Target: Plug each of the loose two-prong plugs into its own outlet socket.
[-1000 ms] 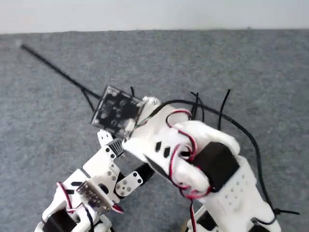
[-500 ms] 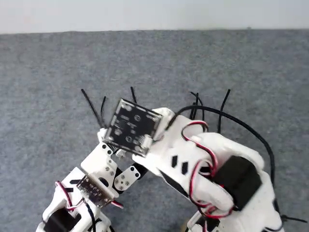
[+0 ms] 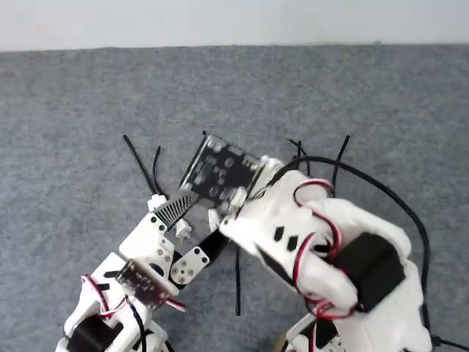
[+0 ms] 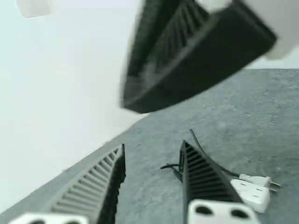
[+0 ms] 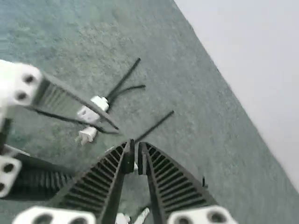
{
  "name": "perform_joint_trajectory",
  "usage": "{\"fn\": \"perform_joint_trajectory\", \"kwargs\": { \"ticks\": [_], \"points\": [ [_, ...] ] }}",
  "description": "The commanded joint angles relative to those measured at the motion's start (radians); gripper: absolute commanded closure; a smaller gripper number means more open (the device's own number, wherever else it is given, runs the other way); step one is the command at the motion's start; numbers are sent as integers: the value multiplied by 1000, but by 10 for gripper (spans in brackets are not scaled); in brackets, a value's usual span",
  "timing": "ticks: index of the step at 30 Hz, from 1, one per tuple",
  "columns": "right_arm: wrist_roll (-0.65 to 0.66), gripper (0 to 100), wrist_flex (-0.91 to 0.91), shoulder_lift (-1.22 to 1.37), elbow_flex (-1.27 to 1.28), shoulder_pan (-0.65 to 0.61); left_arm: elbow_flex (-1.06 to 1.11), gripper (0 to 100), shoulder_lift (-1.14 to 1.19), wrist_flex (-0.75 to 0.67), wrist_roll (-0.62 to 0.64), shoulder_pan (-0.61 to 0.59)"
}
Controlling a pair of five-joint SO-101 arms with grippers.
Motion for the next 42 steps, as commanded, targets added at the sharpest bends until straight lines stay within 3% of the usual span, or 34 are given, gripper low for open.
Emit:
{"fn": "perform_joint_trajectory", "kwargs": {
  "ticks": [1, 4, 6, 18, 21, 27, 42],
  "points": [
    [-94, 987, -8, -2, 87, 62, 18, 822, -9, -69, 21, -183],
    [-247, 987, -82, 15, 273, 84, 99, 821, -8, -210, 44, -359],
    [-281, 986, -179, 38, 407, 96, 142, 820, -6, -270, 83, -440],
    [-292, 986, -622, 234, 839, 114, 286, 819, -6, -302, 97, -629],
    [-301, 964, -702, 306, 864, 116, 337, 819, -6, -368, 97, -644],
    [-473, 899, -817, 443, 864, 113, 364, 819, -6, -397, 98, -646],
    [-483, 917, -928, 570, 835, 111, 397, 819, -6, -434, 114, -646]
  ]
}}
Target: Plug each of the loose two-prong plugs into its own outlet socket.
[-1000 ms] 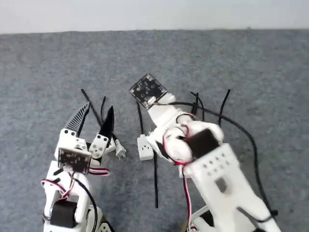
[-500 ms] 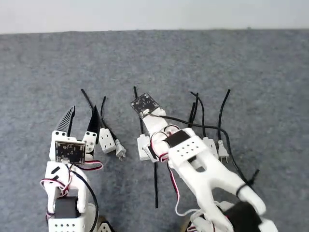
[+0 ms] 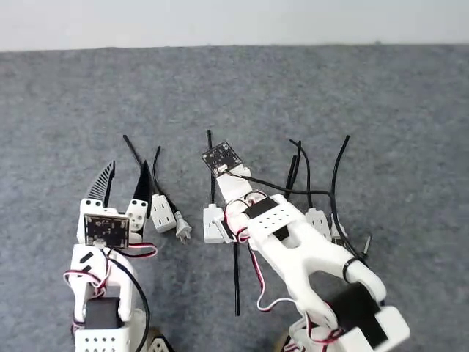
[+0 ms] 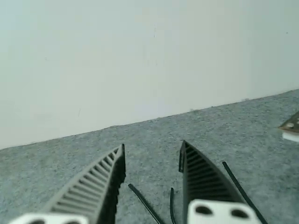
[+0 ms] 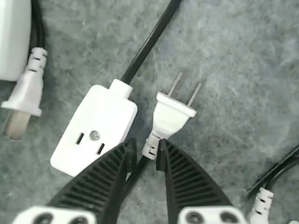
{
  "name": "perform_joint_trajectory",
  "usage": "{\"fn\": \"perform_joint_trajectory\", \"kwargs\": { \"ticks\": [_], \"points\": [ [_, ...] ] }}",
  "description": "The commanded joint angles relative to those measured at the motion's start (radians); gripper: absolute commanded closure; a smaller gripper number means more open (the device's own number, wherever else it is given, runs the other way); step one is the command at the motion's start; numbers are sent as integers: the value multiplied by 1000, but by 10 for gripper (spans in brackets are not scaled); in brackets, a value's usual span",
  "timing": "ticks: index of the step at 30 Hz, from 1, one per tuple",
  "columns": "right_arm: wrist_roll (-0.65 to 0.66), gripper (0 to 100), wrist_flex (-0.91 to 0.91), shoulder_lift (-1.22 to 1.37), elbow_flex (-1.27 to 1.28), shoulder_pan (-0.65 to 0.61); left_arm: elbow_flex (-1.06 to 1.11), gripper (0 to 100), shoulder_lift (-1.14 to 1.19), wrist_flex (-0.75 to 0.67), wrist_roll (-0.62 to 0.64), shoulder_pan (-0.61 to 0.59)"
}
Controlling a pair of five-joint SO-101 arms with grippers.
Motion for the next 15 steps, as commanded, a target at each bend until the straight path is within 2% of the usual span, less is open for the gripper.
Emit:
{"fn": "perform_joint_trajectory", "kwargs": {
  "ticks": [1, 6, 11, 15],
  "points": [
    [-12, 916, -15, -5, -38, 1, -10, 819, -3, -26, 17, -6],
    [-12, 915, -16, -2, -43, -44, -8, 819, 78, -87, 15, -2],
    [-11, 915, -7, 24, -51, -30, -13, 819, 195, -180, 5, -2],
    [-11, 915, 50, 36, -89, -1, -44, 820, 264, -193, -12, 0]
  ]
}}
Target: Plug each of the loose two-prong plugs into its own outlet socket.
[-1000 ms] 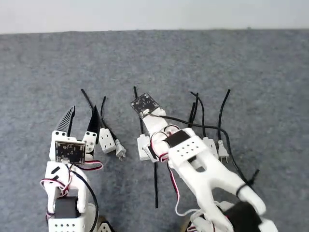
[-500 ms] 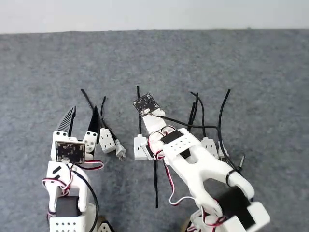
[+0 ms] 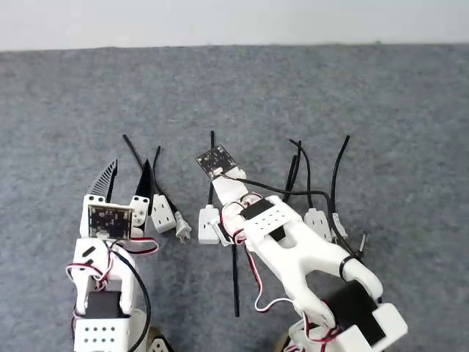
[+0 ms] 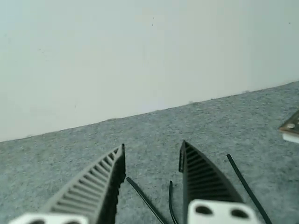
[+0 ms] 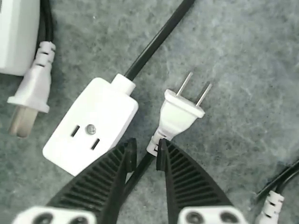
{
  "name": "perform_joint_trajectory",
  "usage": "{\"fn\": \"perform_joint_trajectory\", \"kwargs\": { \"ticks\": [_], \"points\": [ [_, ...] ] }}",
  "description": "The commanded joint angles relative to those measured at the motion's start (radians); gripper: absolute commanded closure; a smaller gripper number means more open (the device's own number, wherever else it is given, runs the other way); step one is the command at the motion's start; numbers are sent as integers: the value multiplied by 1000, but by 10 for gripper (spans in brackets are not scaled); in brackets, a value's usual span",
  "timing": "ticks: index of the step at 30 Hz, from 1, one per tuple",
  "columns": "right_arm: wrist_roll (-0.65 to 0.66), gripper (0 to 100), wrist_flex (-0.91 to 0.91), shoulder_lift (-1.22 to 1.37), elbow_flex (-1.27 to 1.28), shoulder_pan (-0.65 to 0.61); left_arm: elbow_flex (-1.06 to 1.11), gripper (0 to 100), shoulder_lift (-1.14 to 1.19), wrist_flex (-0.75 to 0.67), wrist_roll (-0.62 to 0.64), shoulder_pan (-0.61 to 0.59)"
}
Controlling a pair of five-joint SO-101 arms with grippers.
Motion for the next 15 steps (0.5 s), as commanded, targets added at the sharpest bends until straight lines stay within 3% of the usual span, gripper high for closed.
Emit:
{"fn": "perform_joint_trajectory", "kwargs": {
  "ticks": [1, 15],
  "points": [
    [-8, 915, 41, 8, -72, 24, -50, 820, 75, -38, -11, 0],
    [-11, 914, 48, 8, -74, 79, -64, 821, 104, -38, -14, 20]
  ]
}}
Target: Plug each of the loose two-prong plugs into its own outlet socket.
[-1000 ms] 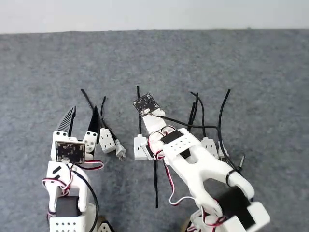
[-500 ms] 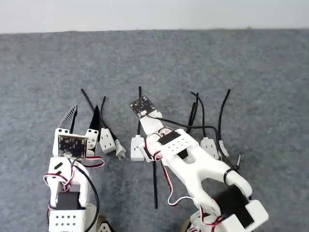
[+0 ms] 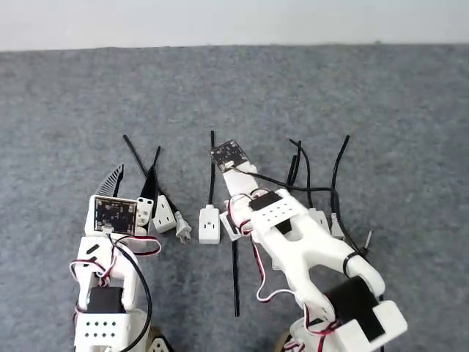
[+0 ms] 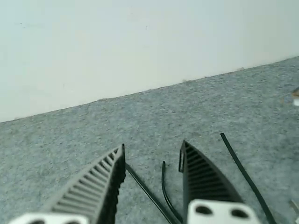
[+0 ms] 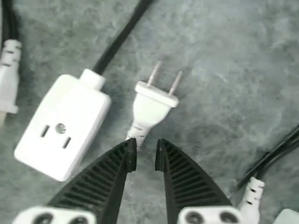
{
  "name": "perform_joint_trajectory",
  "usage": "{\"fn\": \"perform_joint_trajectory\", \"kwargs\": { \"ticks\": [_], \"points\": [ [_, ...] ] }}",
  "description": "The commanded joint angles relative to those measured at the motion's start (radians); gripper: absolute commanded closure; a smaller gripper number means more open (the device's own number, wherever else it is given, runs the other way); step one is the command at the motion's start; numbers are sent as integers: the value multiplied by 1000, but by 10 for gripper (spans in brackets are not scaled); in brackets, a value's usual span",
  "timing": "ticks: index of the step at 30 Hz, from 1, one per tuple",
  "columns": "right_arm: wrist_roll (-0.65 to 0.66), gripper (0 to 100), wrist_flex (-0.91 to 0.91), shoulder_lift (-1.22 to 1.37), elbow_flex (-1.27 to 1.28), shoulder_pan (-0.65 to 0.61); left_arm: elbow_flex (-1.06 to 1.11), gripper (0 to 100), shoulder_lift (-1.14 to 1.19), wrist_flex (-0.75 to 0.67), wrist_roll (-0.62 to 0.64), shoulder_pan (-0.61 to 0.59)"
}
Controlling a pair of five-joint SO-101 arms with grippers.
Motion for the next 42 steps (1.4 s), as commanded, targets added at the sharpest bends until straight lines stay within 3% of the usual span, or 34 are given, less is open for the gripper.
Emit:
{"fn": "perform_joint_trajectory", "kwargs": {
  "ticks": [1, 6, 15, 21, 35, 42],
  "points": [
    [-11, 914, 7, 1, -52, 10, -64, 821, 6, -28, -12, 8],
    [-11, 914, 22, 54, -106, -7, -65, 821, 6, -26, -11, 9],
    [-14, 914, 236, 305, -431, -31, -62, 821, 6, -28, -17, 9],
    [-86, 913, 308, 392, -552, -30, -62, 821, 6, -29, -17, 9],
    [-81, 913, 417, 455, -626, -27, -61, 822, 6, -29, -17, 9],
    [-54, 778, 446, 456, -631, -28, -61, 822, 6, -29, -17, 9]
  ]
}}
